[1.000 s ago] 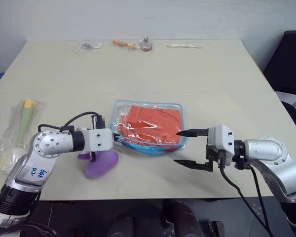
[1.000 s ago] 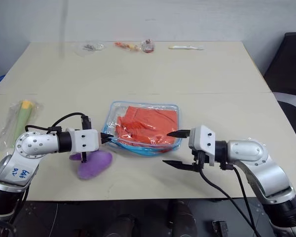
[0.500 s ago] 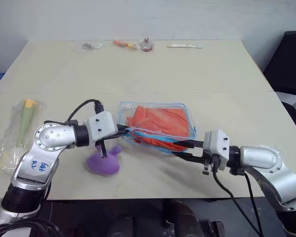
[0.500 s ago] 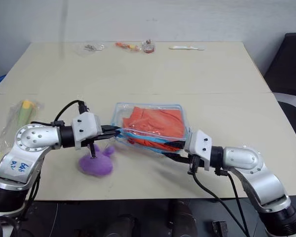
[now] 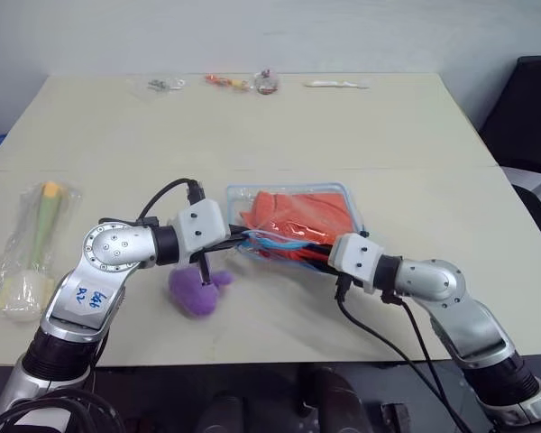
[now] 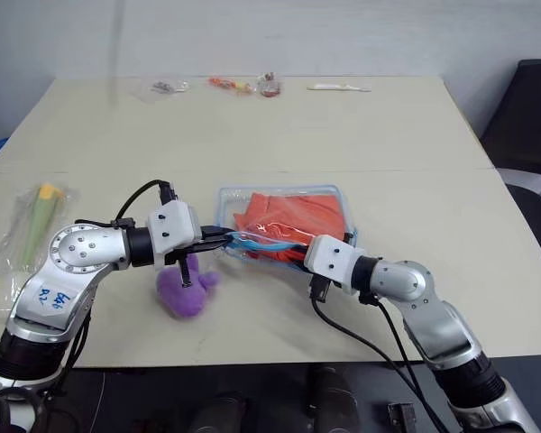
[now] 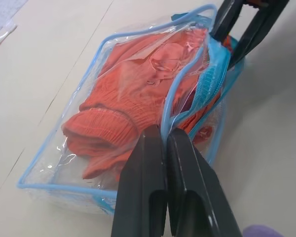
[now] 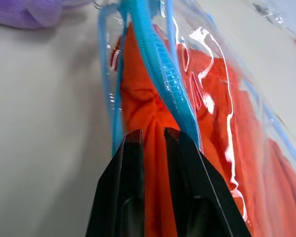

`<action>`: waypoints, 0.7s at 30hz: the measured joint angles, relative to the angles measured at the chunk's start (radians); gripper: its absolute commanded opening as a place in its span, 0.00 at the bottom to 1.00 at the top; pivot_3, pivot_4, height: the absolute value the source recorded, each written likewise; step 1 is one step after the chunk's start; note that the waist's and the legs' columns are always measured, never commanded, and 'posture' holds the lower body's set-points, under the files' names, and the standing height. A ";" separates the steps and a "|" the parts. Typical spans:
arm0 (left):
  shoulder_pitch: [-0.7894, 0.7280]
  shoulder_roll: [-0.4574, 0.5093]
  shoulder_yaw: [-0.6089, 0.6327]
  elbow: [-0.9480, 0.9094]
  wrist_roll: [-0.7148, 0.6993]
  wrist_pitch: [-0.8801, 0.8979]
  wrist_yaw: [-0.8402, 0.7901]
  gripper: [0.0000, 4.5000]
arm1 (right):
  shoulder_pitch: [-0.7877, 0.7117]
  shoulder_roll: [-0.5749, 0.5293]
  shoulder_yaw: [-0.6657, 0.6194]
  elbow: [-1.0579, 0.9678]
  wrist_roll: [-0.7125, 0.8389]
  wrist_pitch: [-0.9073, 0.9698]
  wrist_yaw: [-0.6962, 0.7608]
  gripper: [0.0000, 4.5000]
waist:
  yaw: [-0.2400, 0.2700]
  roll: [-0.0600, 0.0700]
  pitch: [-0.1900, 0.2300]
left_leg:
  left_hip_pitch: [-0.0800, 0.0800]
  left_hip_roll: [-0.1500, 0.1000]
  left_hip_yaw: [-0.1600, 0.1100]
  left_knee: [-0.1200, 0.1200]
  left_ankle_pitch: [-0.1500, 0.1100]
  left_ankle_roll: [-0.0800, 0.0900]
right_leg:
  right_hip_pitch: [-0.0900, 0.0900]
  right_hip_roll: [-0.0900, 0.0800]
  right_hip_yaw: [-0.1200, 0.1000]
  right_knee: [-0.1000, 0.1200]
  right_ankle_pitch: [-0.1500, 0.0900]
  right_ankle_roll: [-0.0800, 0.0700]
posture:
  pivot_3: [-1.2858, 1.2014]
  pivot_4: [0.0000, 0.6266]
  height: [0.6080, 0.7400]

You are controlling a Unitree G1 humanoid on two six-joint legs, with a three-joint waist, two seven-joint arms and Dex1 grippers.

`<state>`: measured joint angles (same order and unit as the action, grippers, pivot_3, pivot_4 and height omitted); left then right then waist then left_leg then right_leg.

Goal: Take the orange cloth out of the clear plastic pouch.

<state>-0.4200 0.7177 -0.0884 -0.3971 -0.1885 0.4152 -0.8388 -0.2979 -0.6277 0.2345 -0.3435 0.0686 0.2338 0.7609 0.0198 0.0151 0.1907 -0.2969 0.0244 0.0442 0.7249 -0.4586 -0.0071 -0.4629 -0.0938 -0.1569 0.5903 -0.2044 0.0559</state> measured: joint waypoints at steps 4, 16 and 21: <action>0.005 0.000 -0.001 0.000 0.011 0.000 0.008 0.00 | 0.003 0.017 0.000 0.002 0.008 -0.016 0.017 0.16 | 0.003 0.000 0.000 | 0.000 0.000 0.000 0.000 0.000 0.000 | 0.000 0.000 0.000 0.000 0.000 0.000 | 0.52 0.24 1.00; 0.006 0.000 -0.010 0.000 0.016 -0.001 0.008 0.00 | -0.029 0.018 0.045 0.040 -0.164 -0.047 -0.022 0.51 | 0.001 0.000 0.000 | 0.000 0.000 0.000 0.000 0.000 0.000 | 0.000 0.000 0.000 0.000 0.000 0.000 | 0.52 0.24 1.00; 0.007 0.000 -0.010 -0.002 0.016 0.000 0.008 0.00 | -0.036 0.018 0.048 0.079 -0.246 -0.107 -0.049 0.59 | 0.000 0.000 0.000 | 0.000 0.000 0.000 0.000 0.000 0.000 | 0.000 0.000 0.000 0.000 0.000 0.000 | 0.52 0.24 1.00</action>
<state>-0.4133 0.7177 -0.0983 -0.3990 -0.1723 0.4156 -0.8305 -0.3340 -0.6100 0.2825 -0.2646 -0.1771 0.1264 0.7118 0.0203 0.0151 0.1907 -0.2970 0.0242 0.0441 0.7249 -0.4586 -0.0070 -0.4631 -0.0938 -0.1568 0.5903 -0.2044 0.0560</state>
